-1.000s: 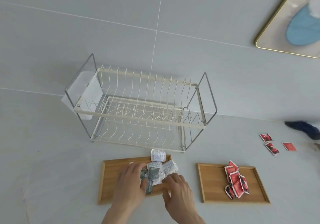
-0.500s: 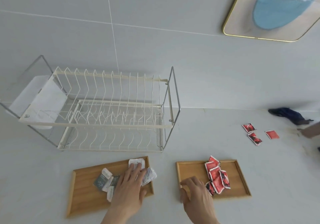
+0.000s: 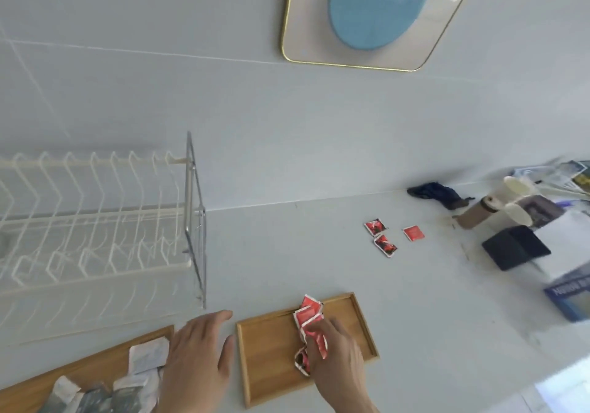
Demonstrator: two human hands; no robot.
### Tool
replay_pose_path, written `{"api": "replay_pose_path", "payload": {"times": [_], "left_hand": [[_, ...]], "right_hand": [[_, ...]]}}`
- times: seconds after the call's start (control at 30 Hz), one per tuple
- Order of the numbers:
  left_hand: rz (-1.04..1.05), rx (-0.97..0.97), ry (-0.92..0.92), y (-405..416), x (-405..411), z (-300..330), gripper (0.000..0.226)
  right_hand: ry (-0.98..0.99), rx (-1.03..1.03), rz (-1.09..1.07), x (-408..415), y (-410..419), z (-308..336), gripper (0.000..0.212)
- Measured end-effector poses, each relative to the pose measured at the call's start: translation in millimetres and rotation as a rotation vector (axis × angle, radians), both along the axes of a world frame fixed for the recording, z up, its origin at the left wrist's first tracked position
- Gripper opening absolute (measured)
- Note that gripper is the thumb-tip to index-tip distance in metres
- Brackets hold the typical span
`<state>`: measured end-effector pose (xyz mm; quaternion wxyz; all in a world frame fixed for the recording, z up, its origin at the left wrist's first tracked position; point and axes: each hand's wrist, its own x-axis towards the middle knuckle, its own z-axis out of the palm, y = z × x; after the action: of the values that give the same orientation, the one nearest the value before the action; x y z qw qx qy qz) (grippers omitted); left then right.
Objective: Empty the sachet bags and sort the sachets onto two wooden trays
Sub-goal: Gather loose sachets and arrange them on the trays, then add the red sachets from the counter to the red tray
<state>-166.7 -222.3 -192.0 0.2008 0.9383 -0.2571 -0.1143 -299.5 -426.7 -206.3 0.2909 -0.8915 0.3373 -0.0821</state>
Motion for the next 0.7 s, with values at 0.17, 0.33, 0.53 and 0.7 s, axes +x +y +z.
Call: {"api": "replay_pose_path", "payload": {"times": [0.17, 0.33, 0.53, 0.7], "left_hand": [[-0.121, -0.058, 0.051, -103, -19, 10, 0.037], [-0.158, -0.072, 0.14, -193, -27, 17, 0.037], [-0.183, -0.046, 0.179, -290, -20, 13, 0.038], [-0.251, 0.018, 0.197, -370, 0, 5, 0.046]], "right_hand": [[0.003, -0.017, -0.182, -19, -113, 4, 0.013], [0.052, -0.03, -0.303, -14, -230, 5, 0.011], [0.115, -0.031, -0.251, 33, -310, -13, 0.026], [0.149, -0.034, -0.175, 54, -327, -35, 0.042]]}}
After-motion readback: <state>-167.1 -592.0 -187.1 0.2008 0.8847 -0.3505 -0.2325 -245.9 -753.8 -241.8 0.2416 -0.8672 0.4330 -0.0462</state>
